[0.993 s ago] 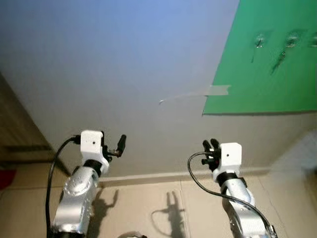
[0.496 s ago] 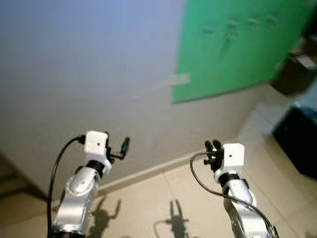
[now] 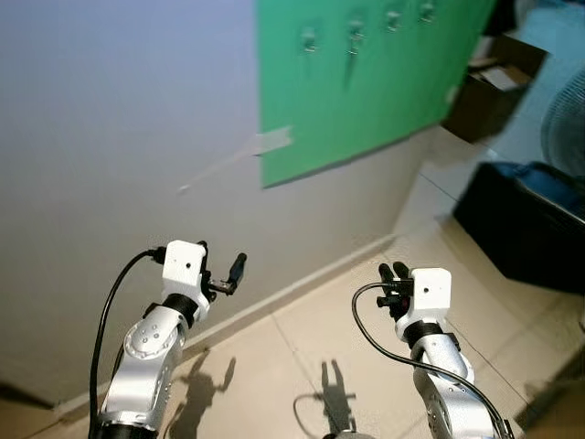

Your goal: Hang keys on a hook

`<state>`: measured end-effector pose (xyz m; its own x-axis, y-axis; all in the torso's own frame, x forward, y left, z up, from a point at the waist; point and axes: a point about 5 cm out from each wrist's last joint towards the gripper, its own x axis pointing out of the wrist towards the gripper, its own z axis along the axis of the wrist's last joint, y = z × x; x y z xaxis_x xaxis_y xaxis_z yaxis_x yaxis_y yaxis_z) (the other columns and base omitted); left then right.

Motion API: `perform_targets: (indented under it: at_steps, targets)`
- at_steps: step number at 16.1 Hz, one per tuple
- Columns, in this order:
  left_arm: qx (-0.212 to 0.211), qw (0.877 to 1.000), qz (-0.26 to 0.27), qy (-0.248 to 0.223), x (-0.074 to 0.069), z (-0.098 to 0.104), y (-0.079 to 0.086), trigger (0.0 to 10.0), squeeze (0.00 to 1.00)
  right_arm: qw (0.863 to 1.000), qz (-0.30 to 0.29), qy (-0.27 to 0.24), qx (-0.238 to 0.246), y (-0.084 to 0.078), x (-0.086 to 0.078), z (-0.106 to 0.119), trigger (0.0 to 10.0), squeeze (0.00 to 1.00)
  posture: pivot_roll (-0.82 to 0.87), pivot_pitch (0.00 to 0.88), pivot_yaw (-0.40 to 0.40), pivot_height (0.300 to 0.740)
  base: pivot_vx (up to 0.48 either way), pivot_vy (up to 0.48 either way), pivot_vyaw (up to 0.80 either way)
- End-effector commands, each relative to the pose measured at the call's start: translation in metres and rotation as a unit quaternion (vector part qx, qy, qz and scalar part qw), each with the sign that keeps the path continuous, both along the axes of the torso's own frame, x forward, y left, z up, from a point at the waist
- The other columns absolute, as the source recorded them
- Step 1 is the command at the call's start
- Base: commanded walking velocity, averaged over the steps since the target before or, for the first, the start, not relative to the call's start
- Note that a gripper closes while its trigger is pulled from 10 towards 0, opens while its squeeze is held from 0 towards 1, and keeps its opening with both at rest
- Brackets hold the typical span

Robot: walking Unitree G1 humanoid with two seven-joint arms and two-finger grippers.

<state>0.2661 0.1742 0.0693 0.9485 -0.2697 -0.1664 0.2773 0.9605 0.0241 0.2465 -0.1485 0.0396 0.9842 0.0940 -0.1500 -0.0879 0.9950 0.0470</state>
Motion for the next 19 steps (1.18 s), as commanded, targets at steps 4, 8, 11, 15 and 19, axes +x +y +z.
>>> perform_targets:
  at_steps: [4,8,11,15,19]
  targets:
    - [-0.002,1.000,-0.013,-0.006,0.000,0.000,-0.001,10.0,0.00,1.000,0.002,0.005,0.008,0.001,-0.001,-0.001,10.0,0.00,0.01,0.000,0.010,0.740,0.000,0.000,-0.57]
    - [-0.002,0.999,-0.036,-0.027,0.002,0.005,-0.001,10.0,0.00,1.000,0.007,0.009,0.006,0.003,-0.001,-0.004,10.0,0.00,0.01,0.000,0.013,0.740,0.000,-0.086,-0.57]
    - [0.013,0.995,-0.083,-0.044,-0.001,0.008,-0.008,10.0,0.00,1.000,0.012,0.011,0.006,0.005,-0.003,-0.006,10.0,0.00,0.00,0.000,0.023,0.740,0.000,-0.480,-0.57]
    - [0.006,0.991,-0.122,-0.051,-0.003,0.009,-0.015,10.0,0.00,1.000,0.012,0.014,0.005,0.004,-0.005,-0.008,10.0,0.00,-0.01,0.000,0.025,0.740,0.000,-0.480,-0.57]
    - [0.003,0.991,-0.123,-0.052,-0.002,0.008,-0.015,10.0,0.00,1.000,0.014,0.012,0.005,0.005,-0.004,-0.007,10.0,0.00,-0.01,0.000,0.025,0.740,0.000,-0.358,-0.57]
